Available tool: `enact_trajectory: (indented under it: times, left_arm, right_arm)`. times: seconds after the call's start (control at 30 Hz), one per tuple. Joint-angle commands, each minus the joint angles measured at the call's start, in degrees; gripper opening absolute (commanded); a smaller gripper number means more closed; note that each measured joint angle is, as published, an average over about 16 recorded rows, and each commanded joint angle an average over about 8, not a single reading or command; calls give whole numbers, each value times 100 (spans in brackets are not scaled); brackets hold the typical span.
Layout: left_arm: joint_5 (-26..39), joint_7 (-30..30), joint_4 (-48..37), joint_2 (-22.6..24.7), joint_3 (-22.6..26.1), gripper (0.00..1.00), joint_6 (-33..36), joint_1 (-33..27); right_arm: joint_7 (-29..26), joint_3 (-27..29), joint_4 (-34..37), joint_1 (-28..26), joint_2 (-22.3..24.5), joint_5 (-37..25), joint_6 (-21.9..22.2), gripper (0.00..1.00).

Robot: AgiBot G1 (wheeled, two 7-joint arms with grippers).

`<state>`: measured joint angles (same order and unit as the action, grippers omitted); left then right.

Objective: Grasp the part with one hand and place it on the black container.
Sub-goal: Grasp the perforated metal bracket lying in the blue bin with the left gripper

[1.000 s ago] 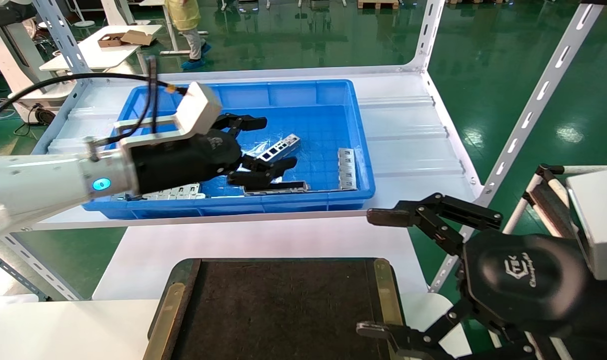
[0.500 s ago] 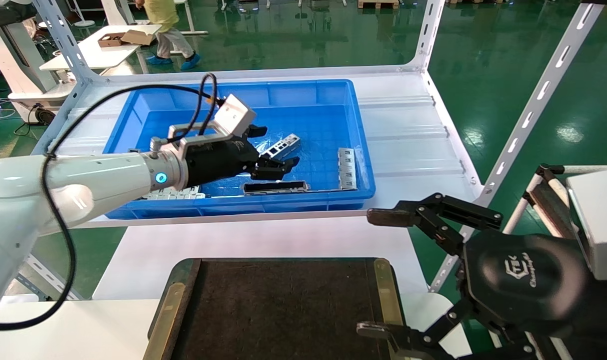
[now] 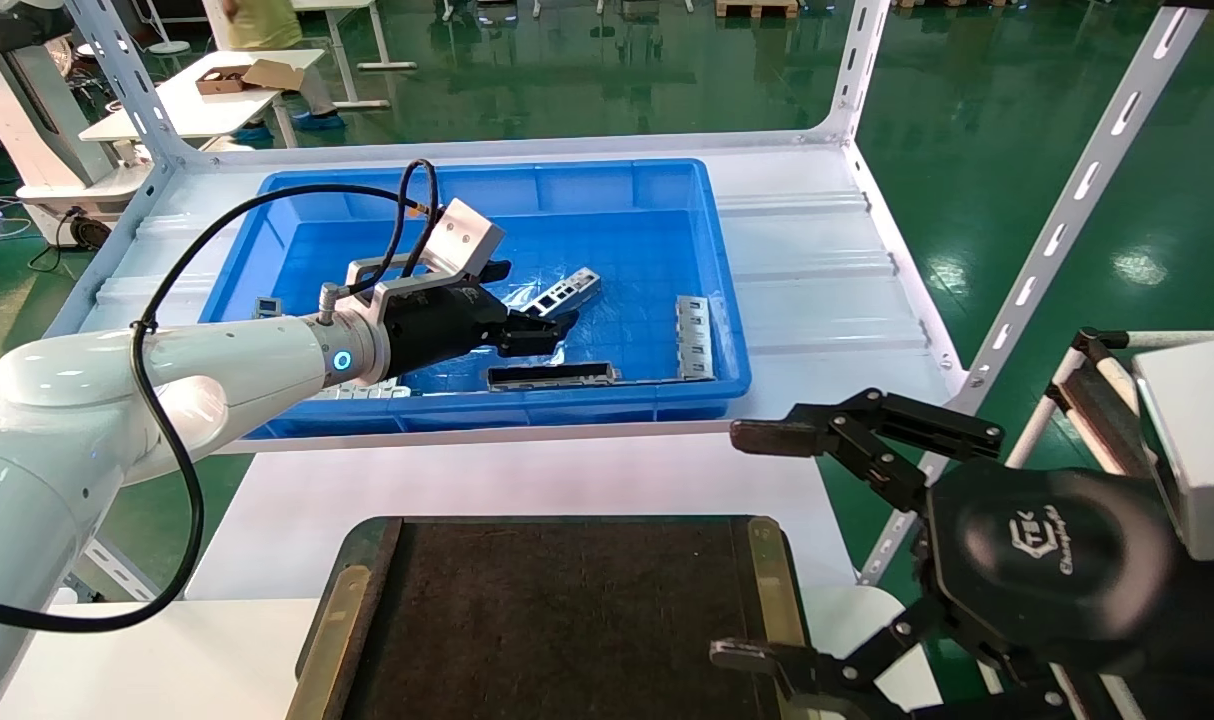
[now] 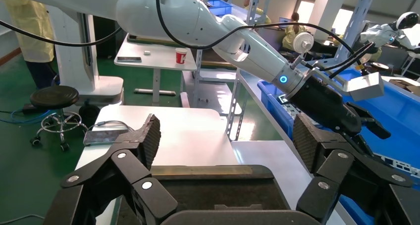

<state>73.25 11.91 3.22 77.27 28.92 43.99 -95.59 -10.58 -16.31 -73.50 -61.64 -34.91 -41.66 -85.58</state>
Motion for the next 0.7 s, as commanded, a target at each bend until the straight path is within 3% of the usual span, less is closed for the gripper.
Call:
enact_trajectory:
  times: [0.03,0.7]
  left_arm:
    - [-18,-41,-24,13,-4,0,-47,7]
    - [-29,-355,77,25,118,0,-198,163]
  right_arm:
    - [0,-1,0,0,0,1,0,0]
    - [4,-9,0,-2,4,6,4,0]
